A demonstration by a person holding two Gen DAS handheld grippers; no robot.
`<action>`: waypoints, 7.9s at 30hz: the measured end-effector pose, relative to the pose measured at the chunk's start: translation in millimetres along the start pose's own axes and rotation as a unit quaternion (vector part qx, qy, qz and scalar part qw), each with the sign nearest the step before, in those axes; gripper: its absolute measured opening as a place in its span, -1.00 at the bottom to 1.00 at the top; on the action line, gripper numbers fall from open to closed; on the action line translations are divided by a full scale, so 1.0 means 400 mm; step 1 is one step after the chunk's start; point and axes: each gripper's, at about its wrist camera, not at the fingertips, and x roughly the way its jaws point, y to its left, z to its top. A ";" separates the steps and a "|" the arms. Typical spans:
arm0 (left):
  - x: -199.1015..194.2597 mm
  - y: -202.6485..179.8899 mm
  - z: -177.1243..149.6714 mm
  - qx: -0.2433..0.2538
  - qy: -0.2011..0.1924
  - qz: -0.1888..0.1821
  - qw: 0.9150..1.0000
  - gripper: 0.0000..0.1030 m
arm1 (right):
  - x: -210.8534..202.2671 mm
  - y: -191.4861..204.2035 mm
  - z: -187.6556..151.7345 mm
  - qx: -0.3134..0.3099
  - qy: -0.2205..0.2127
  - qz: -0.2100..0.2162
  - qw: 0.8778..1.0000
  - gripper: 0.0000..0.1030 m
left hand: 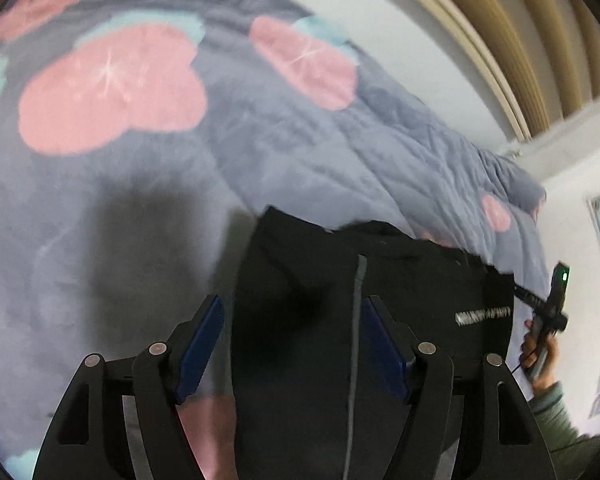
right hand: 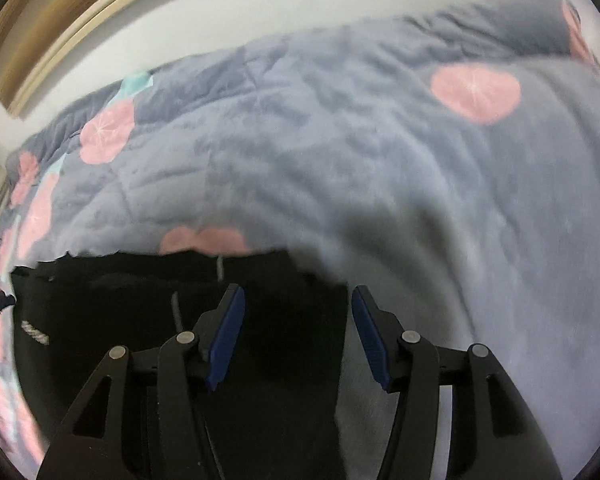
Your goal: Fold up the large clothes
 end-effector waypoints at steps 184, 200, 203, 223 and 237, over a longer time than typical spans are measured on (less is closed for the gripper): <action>0.193 0.044 -0.121 -0.088 0.086 -0.111 0.986 0.99 | 0.172 -0.121 -0.240 0.169 0.176 0.258 0.935 1.00; 0.128 -0.120 -0.167 -0.012 0.030 -0.082 0.996 -0.22 | 0.027 -0.073 -0.224 0.116 0.098 0.274 0.950 -0.14; 0.062 -0.166 -0.182 -0.011 -0.001 -0.113 0.993 -0.25 | -0.045 -0.036 -0.218 0.095 0.080 0.283 0.951 -0.21; -0.265 -0.280 -0.563 0.054 -0.054 -0.163 0.984 -0.25 | -0.380 0.115 -0.453 -0.034 0.051 0.240 0.969 -0.25; -0.023 0.109 -0.816 -0.184 0.066 -0.078 0.978 0.03 | -0.174 -0.049 -0.719 0.143 0.152 0.152 0.966 -0.03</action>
